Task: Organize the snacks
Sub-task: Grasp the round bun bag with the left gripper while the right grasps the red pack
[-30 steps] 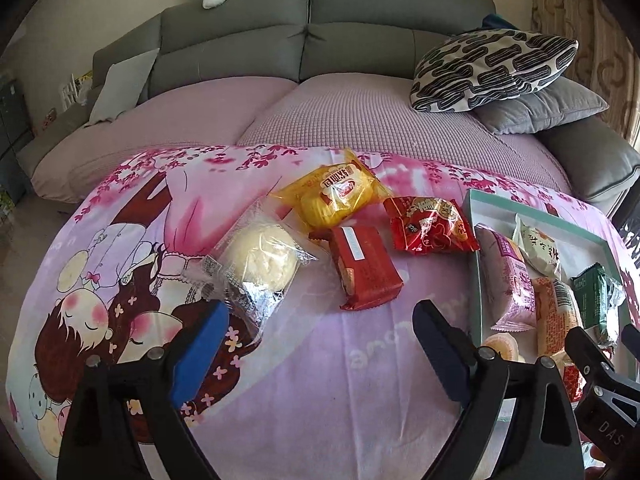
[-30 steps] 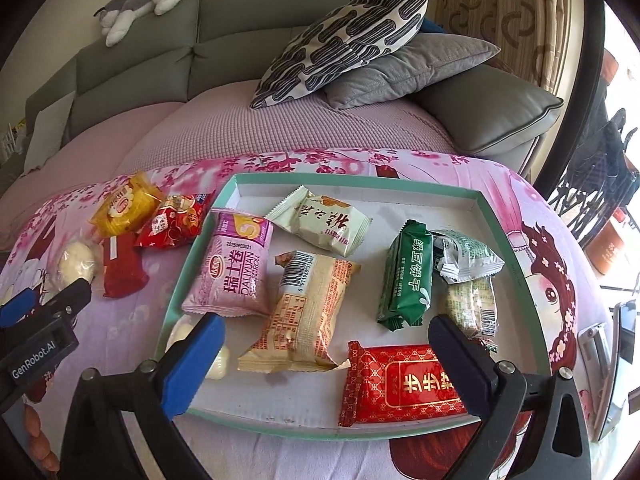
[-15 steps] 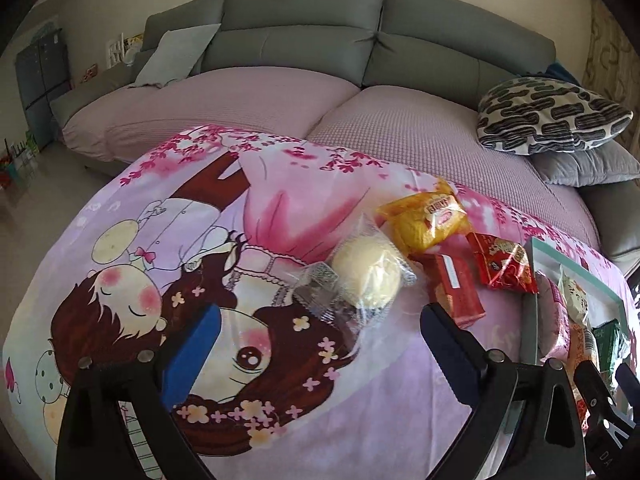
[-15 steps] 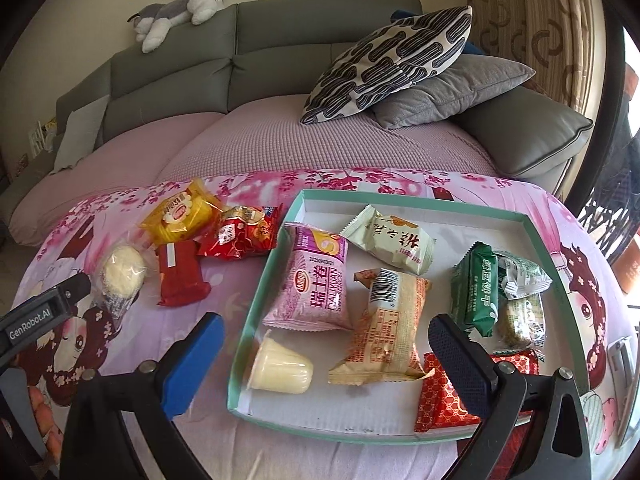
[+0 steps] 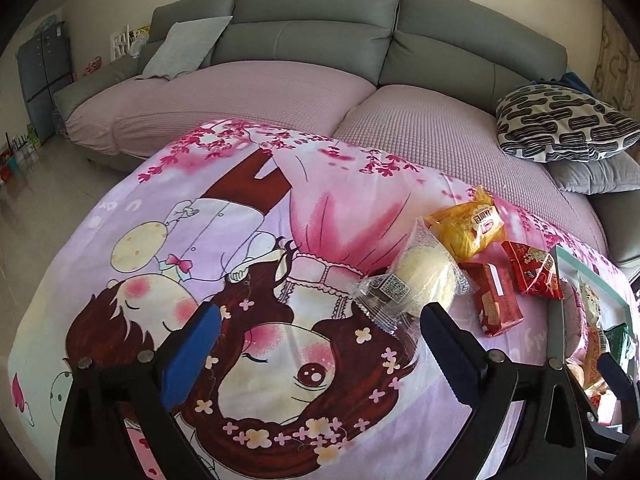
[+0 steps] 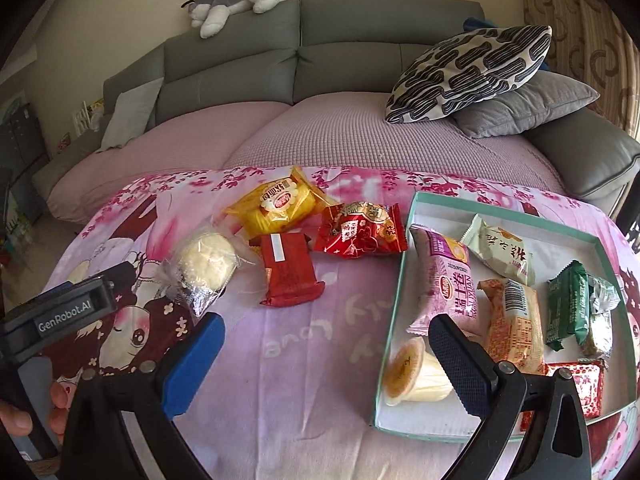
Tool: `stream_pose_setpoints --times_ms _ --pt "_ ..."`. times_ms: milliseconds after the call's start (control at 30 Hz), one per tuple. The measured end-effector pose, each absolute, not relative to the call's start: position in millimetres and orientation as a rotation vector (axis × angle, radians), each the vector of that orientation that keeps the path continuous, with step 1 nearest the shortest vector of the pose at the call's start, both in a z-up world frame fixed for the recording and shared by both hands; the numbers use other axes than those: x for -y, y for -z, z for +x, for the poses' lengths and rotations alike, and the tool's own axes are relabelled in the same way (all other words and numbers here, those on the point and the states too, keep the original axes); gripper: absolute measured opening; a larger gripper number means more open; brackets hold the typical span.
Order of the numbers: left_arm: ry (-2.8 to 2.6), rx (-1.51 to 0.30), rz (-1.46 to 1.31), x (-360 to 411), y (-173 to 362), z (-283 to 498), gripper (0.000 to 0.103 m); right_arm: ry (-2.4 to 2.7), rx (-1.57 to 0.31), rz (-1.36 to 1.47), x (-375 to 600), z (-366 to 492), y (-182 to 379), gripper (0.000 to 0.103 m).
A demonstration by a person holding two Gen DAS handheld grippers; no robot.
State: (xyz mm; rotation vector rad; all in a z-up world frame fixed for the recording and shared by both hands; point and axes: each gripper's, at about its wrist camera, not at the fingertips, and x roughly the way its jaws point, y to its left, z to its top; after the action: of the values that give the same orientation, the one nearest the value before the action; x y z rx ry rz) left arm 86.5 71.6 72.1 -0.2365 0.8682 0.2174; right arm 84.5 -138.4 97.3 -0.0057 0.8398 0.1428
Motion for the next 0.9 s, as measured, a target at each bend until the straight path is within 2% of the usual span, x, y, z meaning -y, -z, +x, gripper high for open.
stream_pose_setpoints --times_ms 200,300,567,633,733,900 --pt "-0.133 -0.88 -0.32 -75 -64 102 0.1 -0.149 -0.854 -0.03 124 99 -92 0.102" --pt "-0.112 -0.888 -0.327 -72 -61 111 0.098 -0.135 -0.864 -0.056 118 109 -85 0.092" --pt "-0.019 -0.908 -0.305 -55 -53 131 0.075 -0.139 -0.892 -0.067 106 135 -64 0.075" --pt "-0.002 -0.907 -0.304 -51 -52 135 0.074 -0.145 -0.899 -0.056 104 139 -59 0.074" --pt "0.017 -0.92 -0.297 -46 -48 140 0.067 -0.147 -0.906 -0.05 102 146 -52 0.065" --pt "0.014 -0.934 -0.27 -42 -43 144 0.065 -0.158 -0.926 -0.029 102 152 -44 0.05"
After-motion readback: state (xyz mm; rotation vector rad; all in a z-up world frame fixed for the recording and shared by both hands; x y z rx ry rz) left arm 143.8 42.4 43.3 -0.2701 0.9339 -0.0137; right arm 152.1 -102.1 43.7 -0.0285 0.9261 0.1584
